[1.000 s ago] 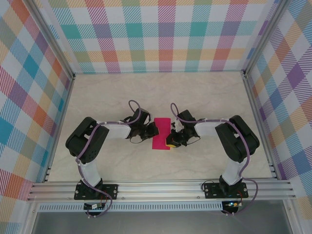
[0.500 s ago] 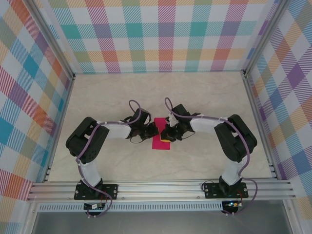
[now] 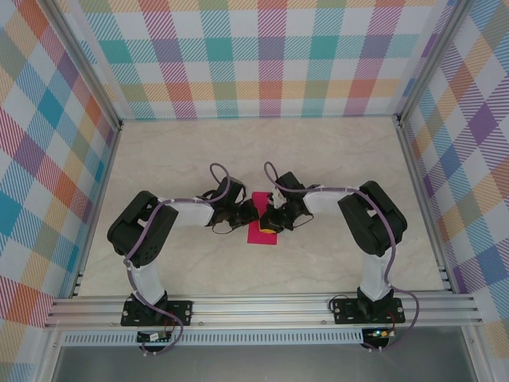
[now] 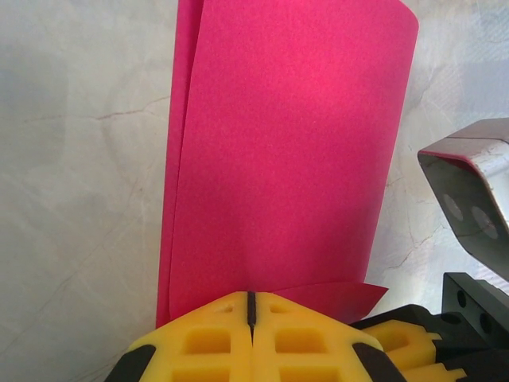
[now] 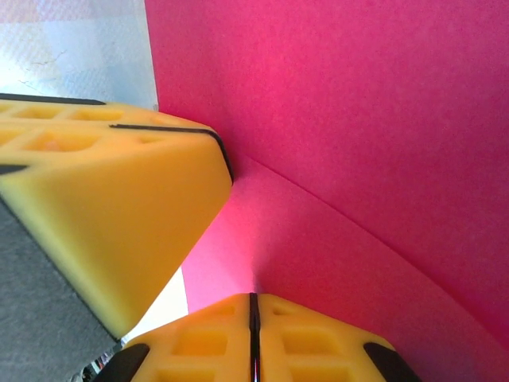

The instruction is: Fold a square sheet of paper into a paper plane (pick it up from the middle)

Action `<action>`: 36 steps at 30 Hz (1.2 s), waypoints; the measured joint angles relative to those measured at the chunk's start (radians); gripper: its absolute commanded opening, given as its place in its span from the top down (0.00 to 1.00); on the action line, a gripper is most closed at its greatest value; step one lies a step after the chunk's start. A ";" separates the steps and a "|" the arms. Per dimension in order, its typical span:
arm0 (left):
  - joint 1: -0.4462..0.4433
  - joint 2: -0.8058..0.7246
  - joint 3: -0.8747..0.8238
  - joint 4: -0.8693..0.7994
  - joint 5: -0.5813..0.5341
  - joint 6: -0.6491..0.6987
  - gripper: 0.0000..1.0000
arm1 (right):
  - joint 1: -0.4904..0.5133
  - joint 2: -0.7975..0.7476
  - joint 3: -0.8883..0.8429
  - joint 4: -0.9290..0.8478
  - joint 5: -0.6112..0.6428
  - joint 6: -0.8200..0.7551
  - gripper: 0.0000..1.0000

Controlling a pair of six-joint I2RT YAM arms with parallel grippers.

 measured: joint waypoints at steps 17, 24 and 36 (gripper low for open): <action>0.000 0.000 -0.002 0.002 0.000 0.000 1.00 | -0.002 -0.154 -0.220 0.077 -0.002 0.012 0.88; 0.000 0.000 -0.004 0.004 0.000 0.000 1.00 | -0.014 -0.217 -0.301 0.101 -0.002 0.016 0.87; 0.000 0.000 -0.004 0.005 0.000 -0.004 1.00 | -0.022 -0.265 -0.233 0.042 -0.010 0.022 0.85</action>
